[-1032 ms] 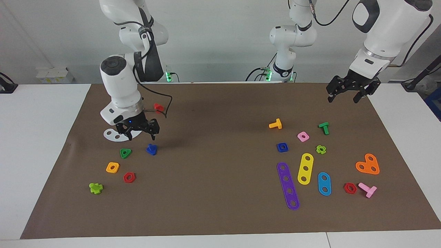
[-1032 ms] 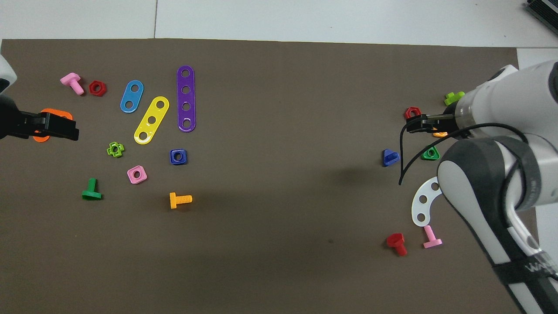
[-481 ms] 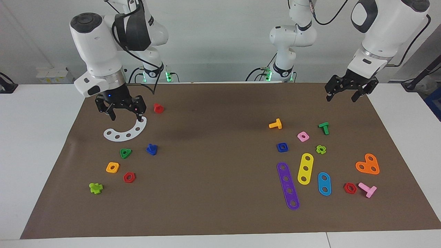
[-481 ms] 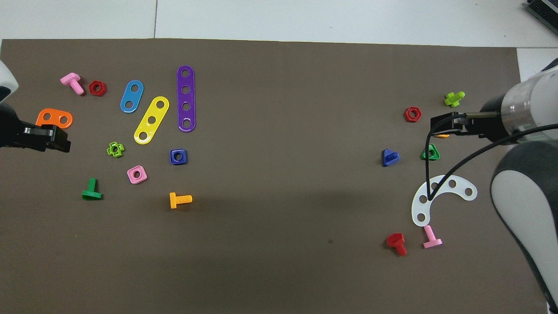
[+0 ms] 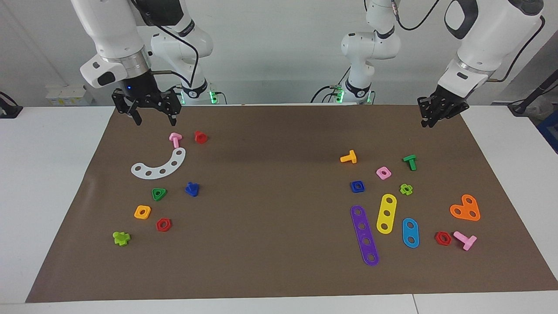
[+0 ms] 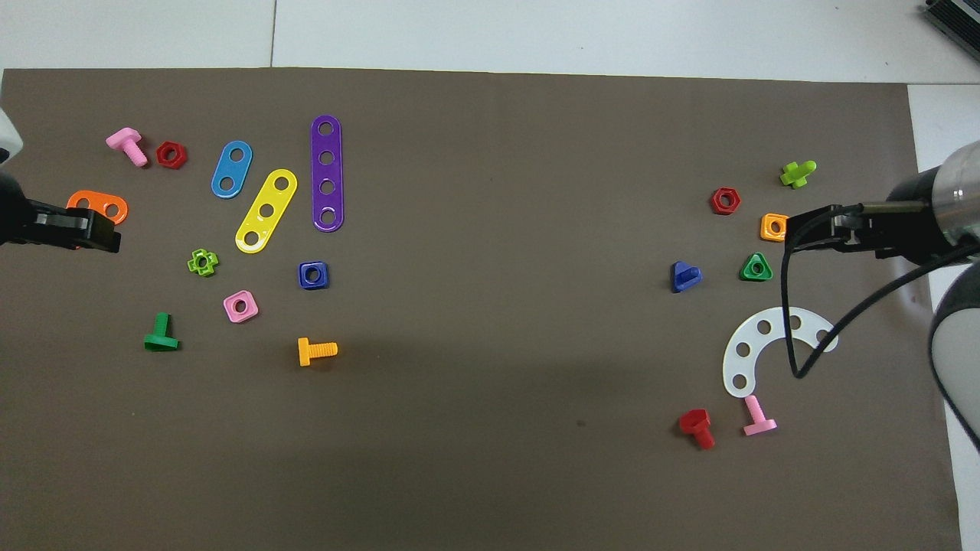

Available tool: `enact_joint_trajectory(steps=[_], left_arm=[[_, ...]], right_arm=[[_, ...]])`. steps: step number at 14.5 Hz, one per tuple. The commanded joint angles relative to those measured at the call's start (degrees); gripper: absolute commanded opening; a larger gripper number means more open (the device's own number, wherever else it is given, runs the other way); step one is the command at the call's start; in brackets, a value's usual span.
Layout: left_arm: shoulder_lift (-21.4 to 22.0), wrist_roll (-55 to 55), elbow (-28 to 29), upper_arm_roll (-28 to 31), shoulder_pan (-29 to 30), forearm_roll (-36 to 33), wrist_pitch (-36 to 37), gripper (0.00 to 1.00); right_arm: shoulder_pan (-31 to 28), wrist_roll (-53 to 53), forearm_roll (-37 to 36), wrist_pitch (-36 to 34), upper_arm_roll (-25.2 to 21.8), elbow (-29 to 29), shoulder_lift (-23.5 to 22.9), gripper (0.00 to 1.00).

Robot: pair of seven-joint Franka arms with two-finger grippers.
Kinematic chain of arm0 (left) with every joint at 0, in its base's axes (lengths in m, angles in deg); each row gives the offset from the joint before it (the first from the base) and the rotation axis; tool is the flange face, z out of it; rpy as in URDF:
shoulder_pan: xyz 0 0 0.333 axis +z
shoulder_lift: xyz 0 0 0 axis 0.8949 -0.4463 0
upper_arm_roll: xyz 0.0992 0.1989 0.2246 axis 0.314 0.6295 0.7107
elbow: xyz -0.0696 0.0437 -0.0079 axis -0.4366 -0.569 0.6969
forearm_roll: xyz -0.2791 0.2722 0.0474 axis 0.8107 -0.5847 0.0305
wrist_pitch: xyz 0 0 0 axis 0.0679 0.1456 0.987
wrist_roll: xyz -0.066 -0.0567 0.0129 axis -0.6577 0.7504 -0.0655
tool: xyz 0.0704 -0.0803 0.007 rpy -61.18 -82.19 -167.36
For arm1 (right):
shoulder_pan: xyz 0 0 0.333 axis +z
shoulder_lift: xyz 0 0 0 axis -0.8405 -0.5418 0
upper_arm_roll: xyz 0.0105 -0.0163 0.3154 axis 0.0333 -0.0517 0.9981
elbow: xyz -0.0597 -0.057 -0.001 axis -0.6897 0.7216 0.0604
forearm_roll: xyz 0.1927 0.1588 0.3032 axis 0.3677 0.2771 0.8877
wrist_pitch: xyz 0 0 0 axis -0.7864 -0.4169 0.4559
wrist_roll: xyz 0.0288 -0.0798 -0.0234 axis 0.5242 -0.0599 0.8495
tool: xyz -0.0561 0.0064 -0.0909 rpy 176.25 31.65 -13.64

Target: Unscrew and place screws in storage area

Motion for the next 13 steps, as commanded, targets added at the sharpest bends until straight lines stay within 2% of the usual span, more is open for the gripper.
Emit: enact_joint_trajectory(steps=[1, 13], left_arm=[[1.1, -0.8, 1.2, 0.2, -0.4, -1.2, -1.4, 1.00], [1.2, -0.6, 1.5, 0.2, -0.5, -1.2, -1.6, 1.00]], right_arm=[[-0.8, 1.1, -0.9, -1.5, 0.4, 1.6, -0.8, 0.99], [-0.8, 1.1, -0.7, -2.6, 0.5, -1.1, 0.6, 0.99]])
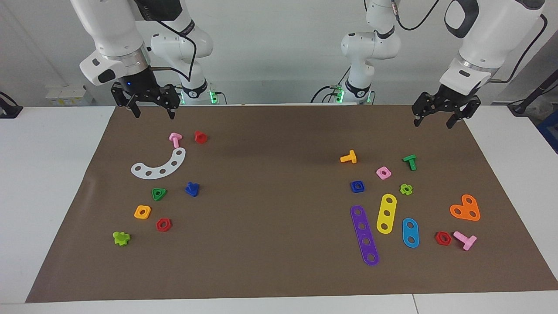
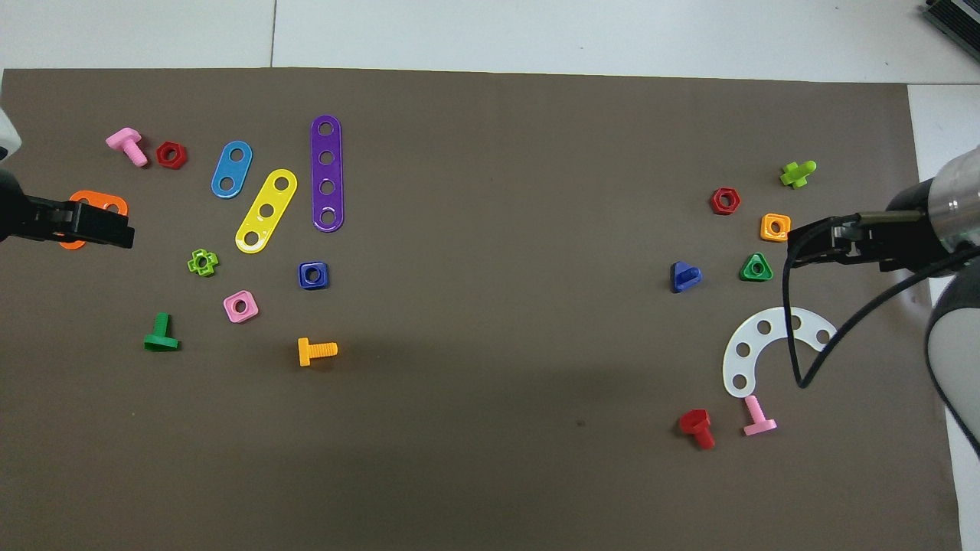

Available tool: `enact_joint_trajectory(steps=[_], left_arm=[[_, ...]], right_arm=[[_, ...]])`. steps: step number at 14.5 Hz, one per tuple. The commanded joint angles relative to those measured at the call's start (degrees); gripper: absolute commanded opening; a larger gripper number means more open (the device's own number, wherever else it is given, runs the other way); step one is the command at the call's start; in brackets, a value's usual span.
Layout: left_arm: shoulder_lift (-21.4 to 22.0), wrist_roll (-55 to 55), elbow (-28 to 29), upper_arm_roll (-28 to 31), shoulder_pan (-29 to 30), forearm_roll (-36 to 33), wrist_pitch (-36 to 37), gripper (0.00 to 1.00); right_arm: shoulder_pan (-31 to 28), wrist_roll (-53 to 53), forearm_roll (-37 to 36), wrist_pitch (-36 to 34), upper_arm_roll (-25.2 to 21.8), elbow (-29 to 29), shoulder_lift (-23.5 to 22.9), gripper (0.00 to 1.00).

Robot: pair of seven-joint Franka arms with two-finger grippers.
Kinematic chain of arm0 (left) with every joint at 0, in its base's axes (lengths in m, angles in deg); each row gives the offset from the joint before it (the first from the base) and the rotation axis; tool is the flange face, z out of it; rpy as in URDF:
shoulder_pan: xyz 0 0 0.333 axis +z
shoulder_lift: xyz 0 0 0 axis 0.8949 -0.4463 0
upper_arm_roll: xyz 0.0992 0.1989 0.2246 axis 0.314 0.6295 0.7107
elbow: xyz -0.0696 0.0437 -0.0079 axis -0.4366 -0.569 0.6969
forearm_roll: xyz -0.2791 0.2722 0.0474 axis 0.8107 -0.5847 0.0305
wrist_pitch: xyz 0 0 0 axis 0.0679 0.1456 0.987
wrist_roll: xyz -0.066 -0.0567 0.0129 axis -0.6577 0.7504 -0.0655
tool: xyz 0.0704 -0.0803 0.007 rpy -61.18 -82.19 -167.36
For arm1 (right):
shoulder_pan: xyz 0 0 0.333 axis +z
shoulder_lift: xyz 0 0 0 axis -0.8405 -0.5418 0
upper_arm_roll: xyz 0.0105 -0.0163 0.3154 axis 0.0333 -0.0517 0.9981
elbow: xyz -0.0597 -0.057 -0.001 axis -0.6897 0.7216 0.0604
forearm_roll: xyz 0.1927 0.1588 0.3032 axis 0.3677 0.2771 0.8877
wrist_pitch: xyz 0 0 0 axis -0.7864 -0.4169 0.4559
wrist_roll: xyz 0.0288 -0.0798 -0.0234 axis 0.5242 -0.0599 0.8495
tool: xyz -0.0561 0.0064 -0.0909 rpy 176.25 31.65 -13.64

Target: Unscrew and place screws in storage area

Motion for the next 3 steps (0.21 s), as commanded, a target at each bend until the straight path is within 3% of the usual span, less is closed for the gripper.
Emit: enact_joint_trajectory(steps=[1, 3], left_arm=[[1.2, -0.3, 1.5, 0.2, -0.5, -1.2, -0.3, 1.00], [1.2, -0.2, 1.6, 0.1, -0.7, -1.2, -1.1, 1.00]], right_arm=[[-0.8, 1.2, 0.2, -0.2, 0.4, -1.0, 0.7, 0.99], [-0.8, 1.2, 0.3, 0.1, 0.4, -1.1, 0.7, 0.99]])
